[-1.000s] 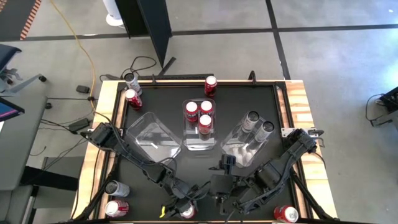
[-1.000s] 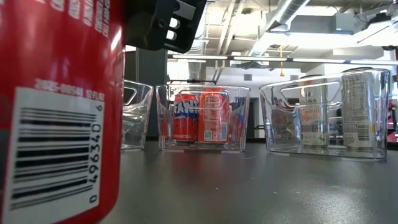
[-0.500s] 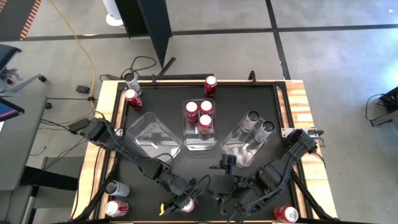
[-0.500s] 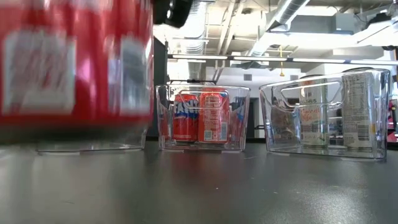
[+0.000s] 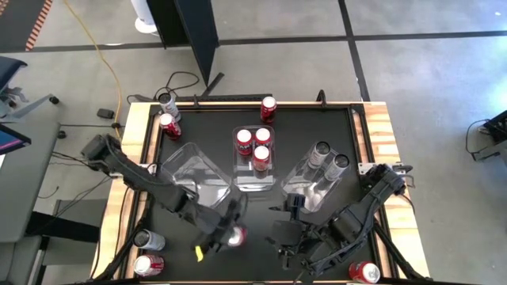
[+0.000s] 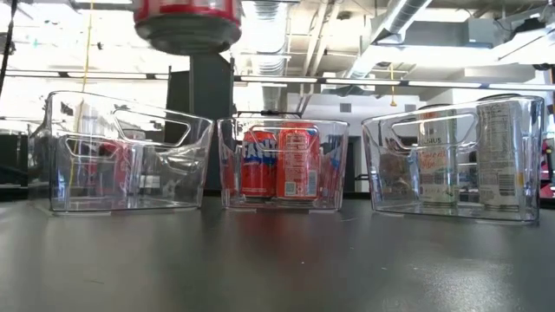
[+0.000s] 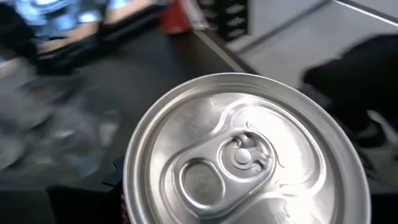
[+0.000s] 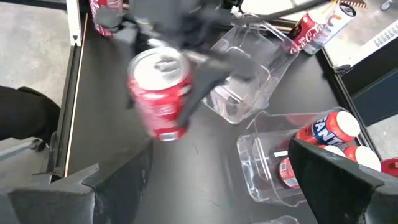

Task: Sort soda cans
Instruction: Put the bottom center red soda can into the left transparent bin

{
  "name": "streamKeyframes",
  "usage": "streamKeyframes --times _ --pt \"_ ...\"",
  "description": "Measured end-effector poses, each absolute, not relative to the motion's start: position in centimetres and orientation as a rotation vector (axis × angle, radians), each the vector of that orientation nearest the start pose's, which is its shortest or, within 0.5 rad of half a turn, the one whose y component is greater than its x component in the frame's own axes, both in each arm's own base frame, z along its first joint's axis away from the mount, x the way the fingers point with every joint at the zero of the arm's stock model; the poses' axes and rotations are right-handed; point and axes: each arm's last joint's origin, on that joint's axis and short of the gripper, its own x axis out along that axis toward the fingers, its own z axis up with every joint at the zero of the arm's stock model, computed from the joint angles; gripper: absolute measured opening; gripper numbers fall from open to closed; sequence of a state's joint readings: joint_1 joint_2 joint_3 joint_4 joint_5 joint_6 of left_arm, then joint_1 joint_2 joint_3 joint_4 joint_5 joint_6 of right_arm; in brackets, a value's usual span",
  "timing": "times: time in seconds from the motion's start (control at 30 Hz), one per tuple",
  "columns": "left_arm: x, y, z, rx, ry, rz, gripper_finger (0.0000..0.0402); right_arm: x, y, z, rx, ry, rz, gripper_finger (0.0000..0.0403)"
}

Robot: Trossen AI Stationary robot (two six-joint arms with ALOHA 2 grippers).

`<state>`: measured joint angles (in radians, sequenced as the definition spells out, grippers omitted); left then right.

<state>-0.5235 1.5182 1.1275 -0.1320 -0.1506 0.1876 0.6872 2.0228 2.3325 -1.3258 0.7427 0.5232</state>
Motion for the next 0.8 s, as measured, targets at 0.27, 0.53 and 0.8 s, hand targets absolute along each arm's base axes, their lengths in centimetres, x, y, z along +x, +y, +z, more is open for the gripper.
streamKeyframes --times 0.27,0.53,0.8 --pt "25.6 -11.5 31.4 0.238 0.422 -0.123 0.0286 32.0 23.6 39.7 -0.171 0.713 -0.249 0.0388" --pt "20.8 -6.2 33.0 0.079 0.347 0.293 0.0286 32.0 23.5 39.7 -0.238 0.719 -0.24 0.0388" --pt "18.7 -2.5 29.6 -0.13 0.325 0.604 0.0286 32.4 22.5 39.6 -0.321 0.756 -0.244 0.0388"
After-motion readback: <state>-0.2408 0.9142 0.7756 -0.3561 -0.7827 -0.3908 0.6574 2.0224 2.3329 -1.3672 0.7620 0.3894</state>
